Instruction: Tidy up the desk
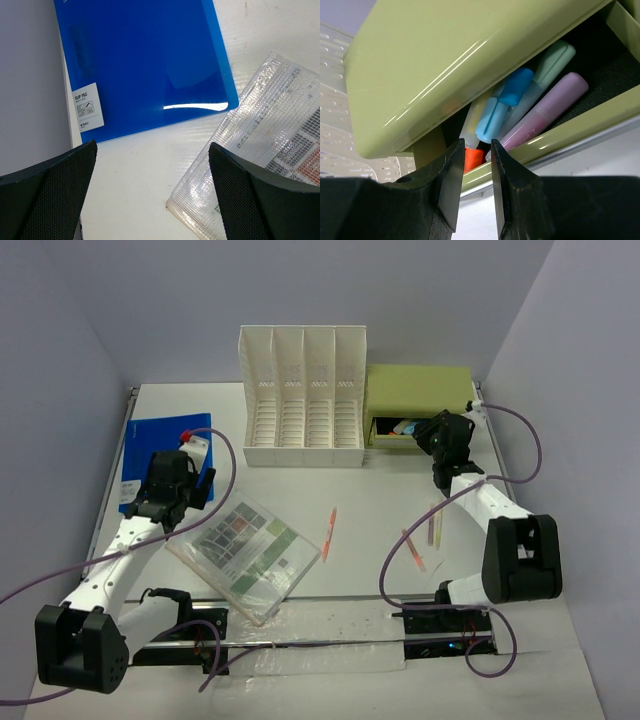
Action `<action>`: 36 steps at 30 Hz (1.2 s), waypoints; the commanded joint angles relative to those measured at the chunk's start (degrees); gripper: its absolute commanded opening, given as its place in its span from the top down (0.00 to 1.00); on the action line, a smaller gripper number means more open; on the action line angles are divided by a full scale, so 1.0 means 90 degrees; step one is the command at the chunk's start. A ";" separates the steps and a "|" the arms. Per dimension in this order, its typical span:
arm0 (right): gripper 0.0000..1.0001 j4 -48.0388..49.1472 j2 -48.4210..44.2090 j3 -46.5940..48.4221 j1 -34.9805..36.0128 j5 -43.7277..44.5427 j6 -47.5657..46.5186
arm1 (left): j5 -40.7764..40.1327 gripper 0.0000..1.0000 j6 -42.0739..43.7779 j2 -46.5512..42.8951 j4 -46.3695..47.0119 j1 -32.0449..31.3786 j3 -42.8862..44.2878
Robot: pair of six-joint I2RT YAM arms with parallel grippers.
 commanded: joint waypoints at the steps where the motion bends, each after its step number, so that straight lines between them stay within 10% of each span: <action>1: 0.65 0.0329 -0.0419 0.0163 -0.0053 0.0171 -0.0387 | -0.0083 0.01 0.0037 0.0037 0.0111 -0.0034 0.0120; 12: 0.68 -0.0473 -0.1447 -0.0780 -0.0050 0.0199 -0.0250 | -0.0089 0.01 0.0047 0.0063 0.0117 -0.0034 0.0127; 36: 0.73 -0.0029 0.0240 -0.0083 -0.0066 0.0101 0.0168 | -0.0132 0.01 0.0047 0.0093 0.0112 -0.0034 0.0117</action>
